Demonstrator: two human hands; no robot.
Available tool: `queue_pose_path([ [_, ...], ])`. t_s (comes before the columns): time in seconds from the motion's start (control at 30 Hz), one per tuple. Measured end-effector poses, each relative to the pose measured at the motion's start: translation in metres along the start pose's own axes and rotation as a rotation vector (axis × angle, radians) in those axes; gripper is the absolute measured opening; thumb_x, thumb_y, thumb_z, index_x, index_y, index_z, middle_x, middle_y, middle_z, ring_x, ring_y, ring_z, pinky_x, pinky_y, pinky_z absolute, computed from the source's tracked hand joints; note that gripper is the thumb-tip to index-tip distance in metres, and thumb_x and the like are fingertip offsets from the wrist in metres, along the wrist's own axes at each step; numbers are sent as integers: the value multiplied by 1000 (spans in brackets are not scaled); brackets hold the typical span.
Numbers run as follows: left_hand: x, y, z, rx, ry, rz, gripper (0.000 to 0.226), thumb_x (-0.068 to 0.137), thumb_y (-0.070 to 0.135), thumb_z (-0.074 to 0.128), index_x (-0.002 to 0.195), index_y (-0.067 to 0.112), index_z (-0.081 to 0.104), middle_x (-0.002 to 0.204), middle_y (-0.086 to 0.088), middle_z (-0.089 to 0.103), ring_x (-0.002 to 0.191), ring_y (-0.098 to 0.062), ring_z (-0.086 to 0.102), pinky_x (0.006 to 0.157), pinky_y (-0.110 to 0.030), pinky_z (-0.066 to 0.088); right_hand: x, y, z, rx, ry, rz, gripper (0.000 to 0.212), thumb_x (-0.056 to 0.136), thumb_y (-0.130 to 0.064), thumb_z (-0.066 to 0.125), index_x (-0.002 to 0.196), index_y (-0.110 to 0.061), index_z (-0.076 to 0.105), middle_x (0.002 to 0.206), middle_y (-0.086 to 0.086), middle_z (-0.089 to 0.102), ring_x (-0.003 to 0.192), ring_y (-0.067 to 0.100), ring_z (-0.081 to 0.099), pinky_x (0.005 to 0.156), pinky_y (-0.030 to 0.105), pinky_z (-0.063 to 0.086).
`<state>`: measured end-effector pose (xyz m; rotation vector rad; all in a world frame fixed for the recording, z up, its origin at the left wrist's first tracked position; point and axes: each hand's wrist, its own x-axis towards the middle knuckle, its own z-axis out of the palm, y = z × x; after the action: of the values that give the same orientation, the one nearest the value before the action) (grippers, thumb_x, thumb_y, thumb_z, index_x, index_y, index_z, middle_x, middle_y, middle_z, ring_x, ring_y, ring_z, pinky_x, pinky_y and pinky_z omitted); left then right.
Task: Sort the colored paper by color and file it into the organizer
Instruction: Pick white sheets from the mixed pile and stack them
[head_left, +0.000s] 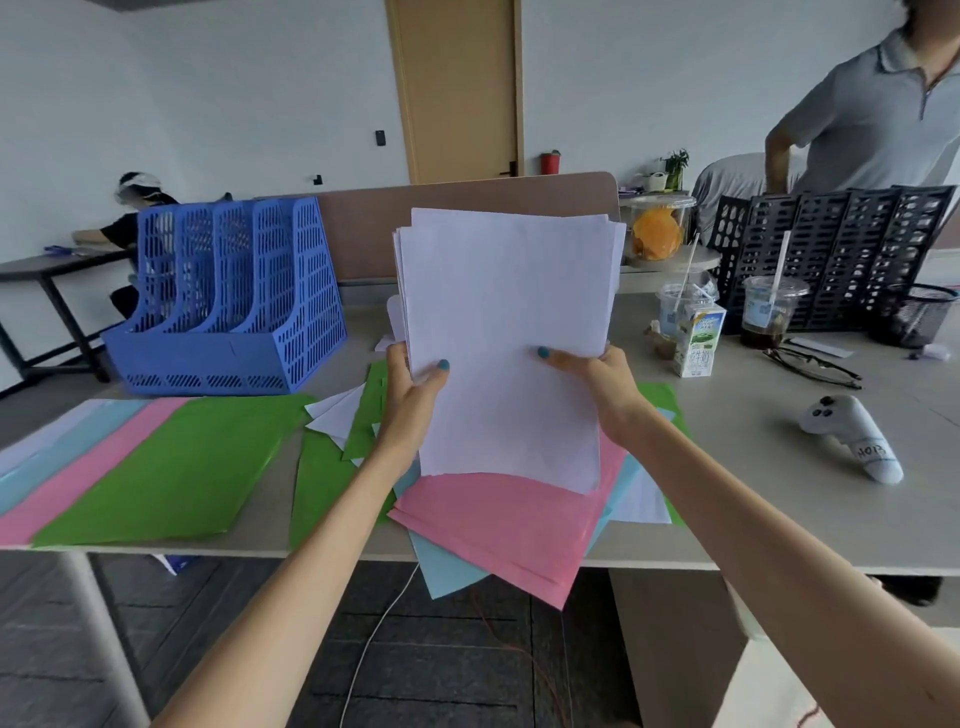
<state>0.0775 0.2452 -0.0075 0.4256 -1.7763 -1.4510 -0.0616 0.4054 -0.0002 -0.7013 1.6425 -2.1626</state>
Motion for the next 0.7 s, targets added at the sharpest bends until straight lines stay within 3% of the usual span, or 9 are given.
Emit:
queue_pose_path([
  [0.13, 12, 12, -8, -50, 49, 104, 33, 93, 5, 54, 124, 11, 43, 123, -6, 58, 100, -7, 58, 82, -16, 45, 1, -8, -3, 37, -6, -16, 52, 61, -21, 82, 109, -6, 68, 100, 7, 73, 85, 22, 70, 70, 31, 55],
  [0.27, 16, 30, -7, -55, 35, 177, 36, 97, 8, 49, 132, 11, 40, 125, 2, 56, 98, 11, 56, 78, -3, 41, 2, -17, -2, 41, -28, -33, 53, 62, -24, 81, 111, -8, 67, 103, 7, 73, 91, 24, 70, 76, 33, 56],
  [0.37, 15, 38, -3, -29, 24, 159, 49, 101, 23, 43, 146, 16, 25, 140, 19, 34, 119, 11, 38, 99, -11, 29, 3, -24, 1, 8, -46, -53, 46, 68, -14, 82, 111, -5, 66, 101, 6, 73, 87, 22, 71, 72, 31, 56],
  [0.43, 18, 36, -2, 7, -2, 146, 51, 102, 29, 40, 147, 11, 25, 147, 12, 33, 132, -2, 35, 109, -24, 27, 2, -27, 2, -39, -44, -76, 43, 69, -6, 79, 109, -3, 66, 96, 5, 73, 80, 19, 70, 68, 28, 56],
  [0.5, 18, 36, -2, 6, 23, 154, 41, 103, 27, 38, 135, 3, 34, 139, -2, 45, 126, -13, 43, 104, -26, 33, 3, -27, 1, -44, -35, -94, 45, 66, -4, 80, 108, -2, 66, 96, 6, 73, 80, 18, 69, 68, 28, 56],
  [0.57, 18, 34, -2, 7, 21, 132, 38, 103, 25, 37, 130, 0, 34, 134, -3, 47, 121, -10, 46, 98, -20, 35, 4, -23, -2, -39, -28, -90, 43, 68, -4, 79, 109, -3, 66, 101, 7, 73, 86, 21, 70, 75, 32, 57],
  [0.63, 15, 28, 0, 2, -29, 85, 25, 103, 21, 36, 122, 4, 37, 121, 5, 50, 104, 7, 50, 84, -5, 37, 2, -16, -4, -55, -40, -68, 40, 71, -5, 79, 108, -5, 67, 102, 8, 73, 89, 22, 70, 78, 34, 56],
  [0.7, 11, 18, 2, 10, -60, 42, 16, 104, 19, 33, 117, 11, 36, 111, 17, 49, 88, 23, 45, 73, -2, 36, -3, -5, -6, -63, -46, -40, 32, 71, -6, 78, 102, -9, 70, 98, 6, 74, 86, 21, 70, 76, 33, 56],
])
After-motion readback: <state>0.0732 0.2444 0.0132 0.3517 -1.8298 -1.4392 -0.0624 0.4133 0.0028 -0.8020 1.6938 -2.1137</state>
